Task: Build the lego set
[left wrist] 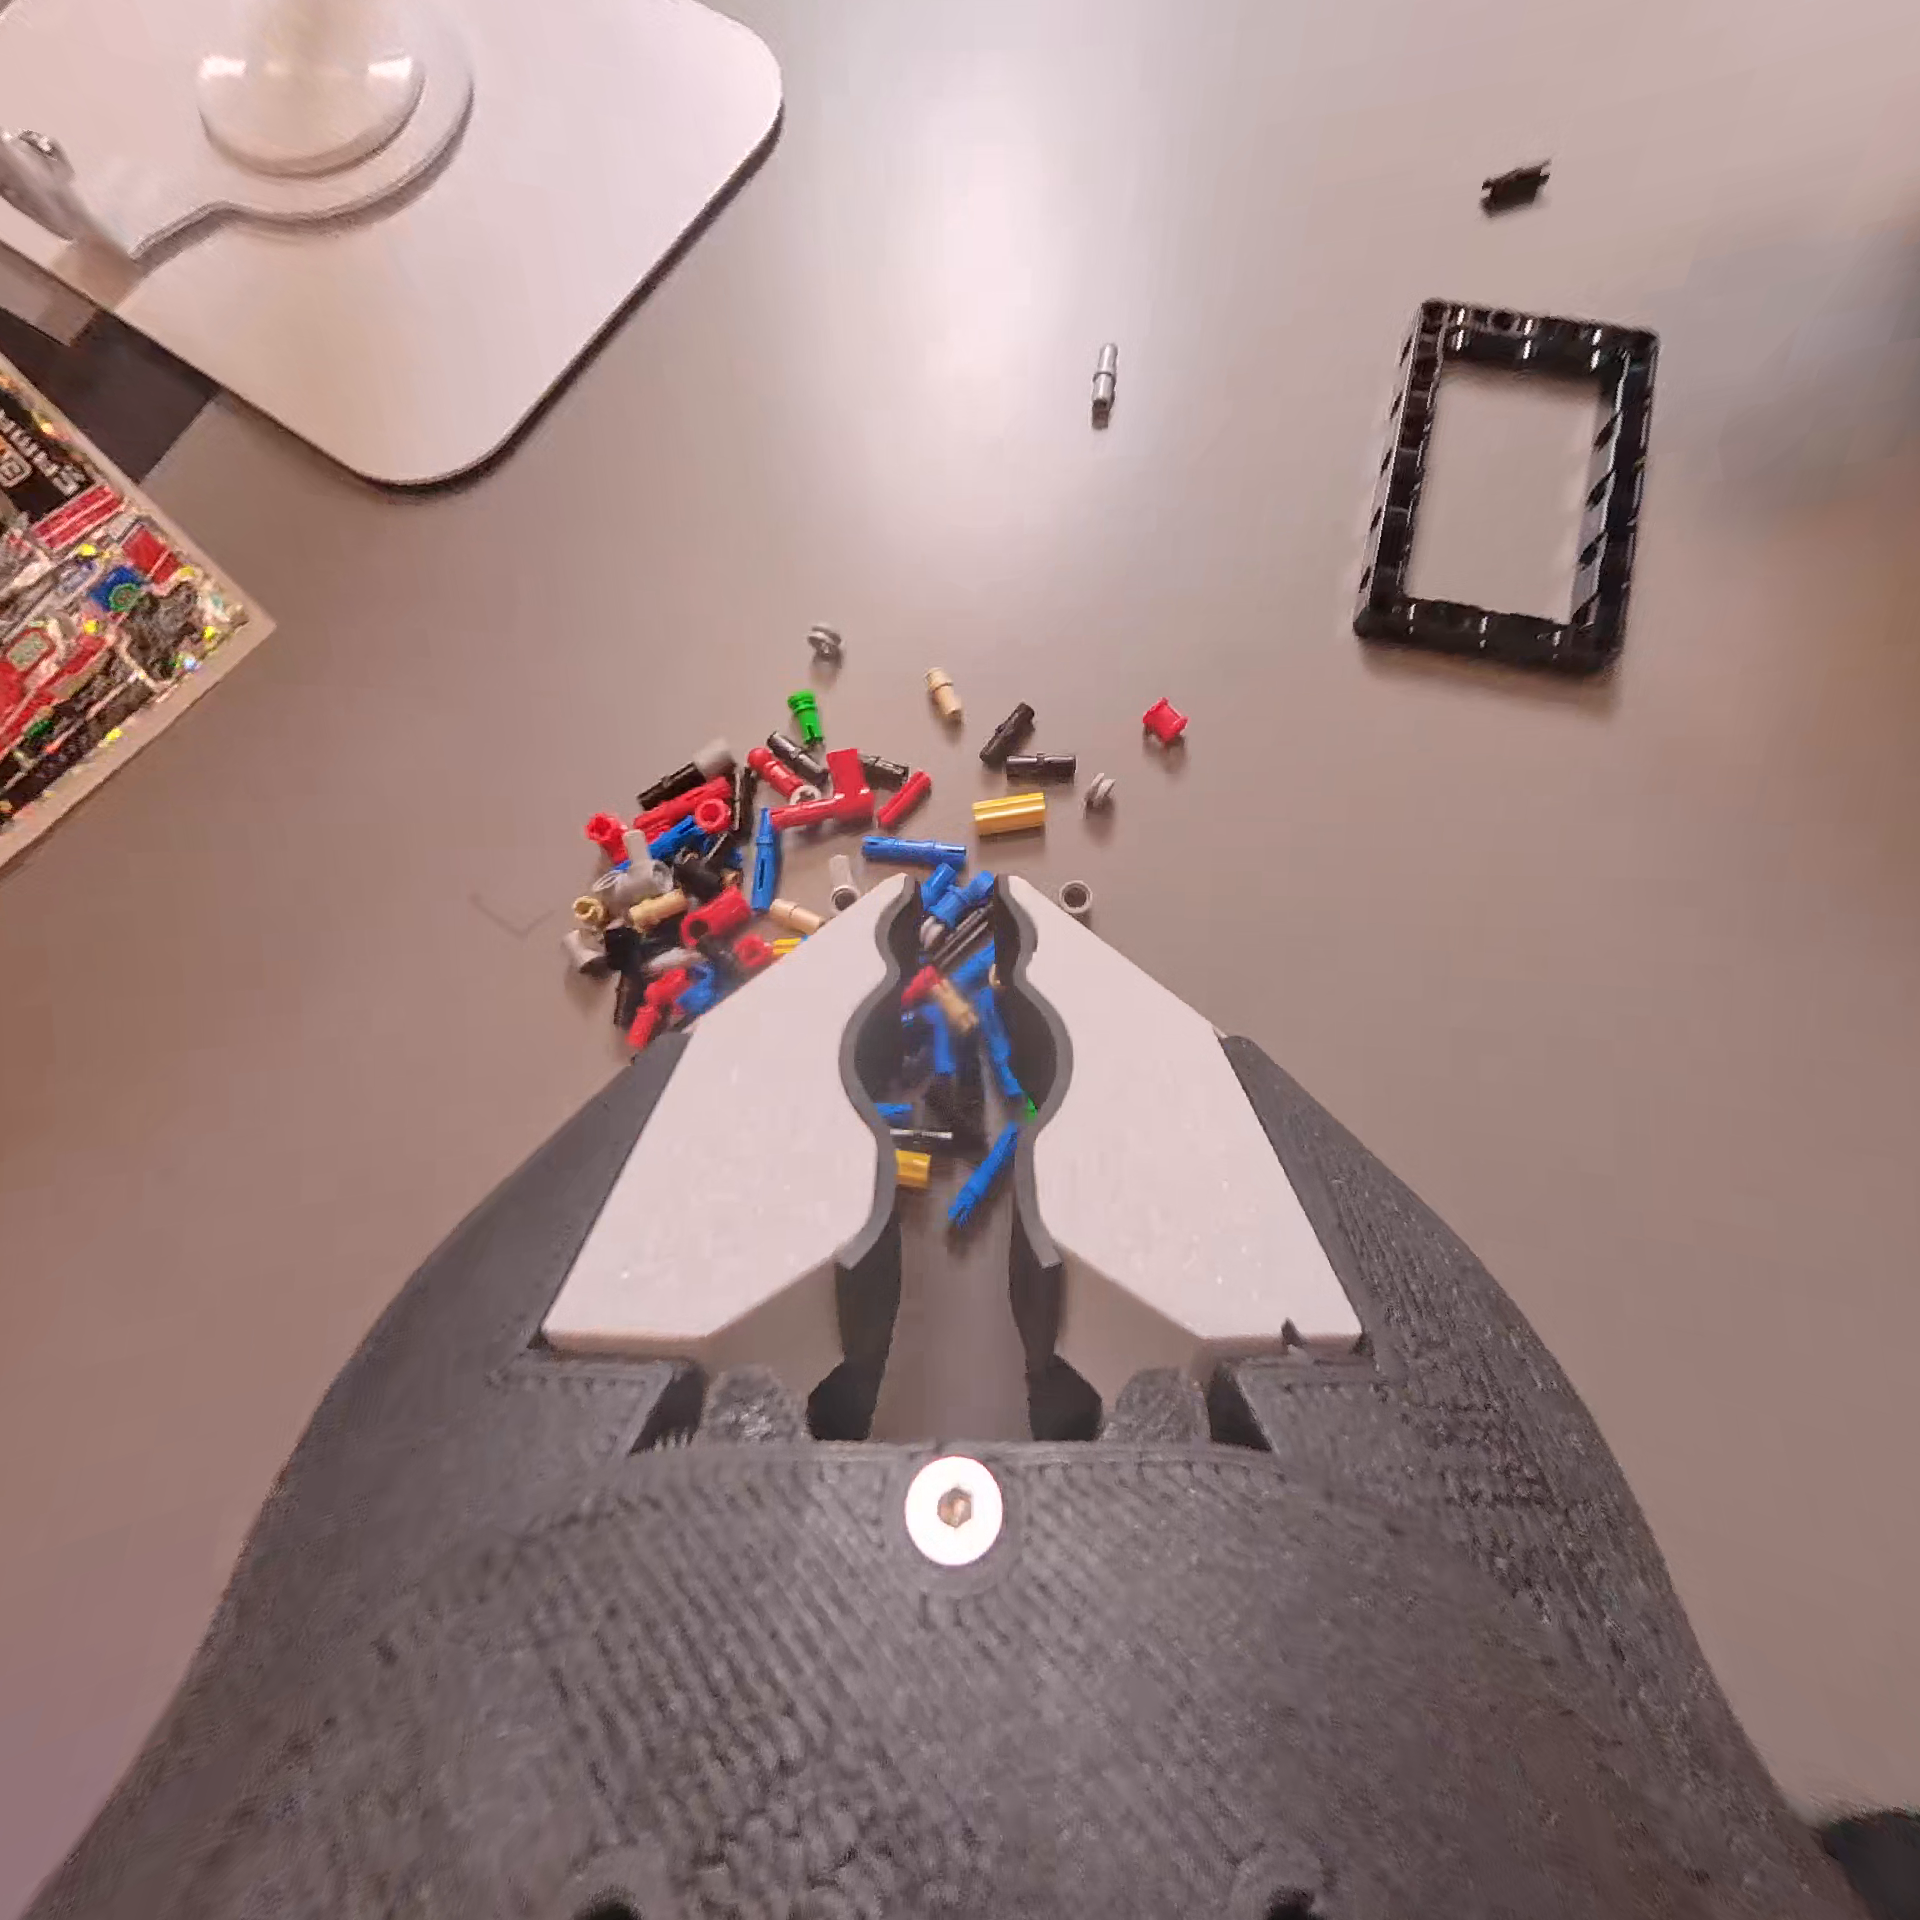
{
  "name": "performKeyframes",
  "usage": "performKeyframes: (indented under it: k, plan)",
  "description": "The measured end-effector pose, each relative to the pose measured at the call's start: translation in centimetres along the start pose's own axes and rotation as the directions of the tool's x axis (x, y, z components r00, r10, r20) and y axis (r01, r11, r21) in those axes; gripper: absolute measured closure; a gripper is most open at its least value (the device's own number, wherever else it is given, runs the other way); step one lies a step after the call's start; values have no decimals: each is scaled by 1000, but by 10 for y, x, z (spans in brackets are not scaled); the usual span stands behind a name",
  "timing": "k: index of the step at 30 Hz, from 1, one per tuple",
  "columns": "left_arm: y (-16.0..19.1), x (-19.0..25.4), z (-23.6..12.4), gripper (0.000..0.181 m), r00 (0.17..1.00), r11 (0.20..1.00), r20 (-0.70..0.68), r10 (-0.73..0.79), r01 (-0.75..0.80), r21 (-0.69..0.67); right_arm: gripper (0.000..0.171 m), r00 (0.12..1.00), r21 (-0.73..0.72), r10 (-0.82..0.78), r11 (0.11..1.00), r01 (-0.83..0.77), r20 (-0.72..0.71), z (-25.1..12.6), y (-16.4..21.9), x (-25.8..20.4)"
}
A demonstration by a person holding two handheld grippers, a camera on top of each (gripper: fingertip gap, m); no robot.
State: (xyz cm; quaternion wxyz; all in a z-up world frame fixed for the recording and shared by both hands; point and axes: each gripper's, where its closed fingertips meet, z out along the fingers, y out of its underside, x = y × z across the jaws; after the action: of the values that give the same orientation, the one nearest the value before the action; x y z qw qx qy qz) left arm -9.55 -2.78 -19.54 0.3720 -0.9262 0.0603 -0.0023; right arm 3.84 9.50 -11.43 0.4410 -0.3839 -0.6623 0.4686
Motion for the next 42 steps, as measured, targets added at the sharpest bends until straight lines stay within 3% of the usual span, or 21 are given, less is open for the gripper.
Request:
performKeyframes:
  k: [1,10,22,29,42]
  plan:
    - [0,0,4,170,1000,1000,6,21,-21,-2,162,1000,-7,9,1000,-9,16,3,3,-4]
    - [-15,2,47,173,987,987,20,158,-157,-36,162,997,-75,-32,997,37,71,11,17,-21]
    - [-15,10,48,172,975,975,-63,213,-217,-49,162,996,-85,-26,996,33,83,9,19,-20]
    - [-18,19,52,167,975,981,-144,172,-183,-70,162,996,-97,-28,995,36,81,8,22,-19]
    - [-20,22,60,174,969,974,-143,203,-214,-67,163,996,-115,-24,993,34,85,8,26,-19]
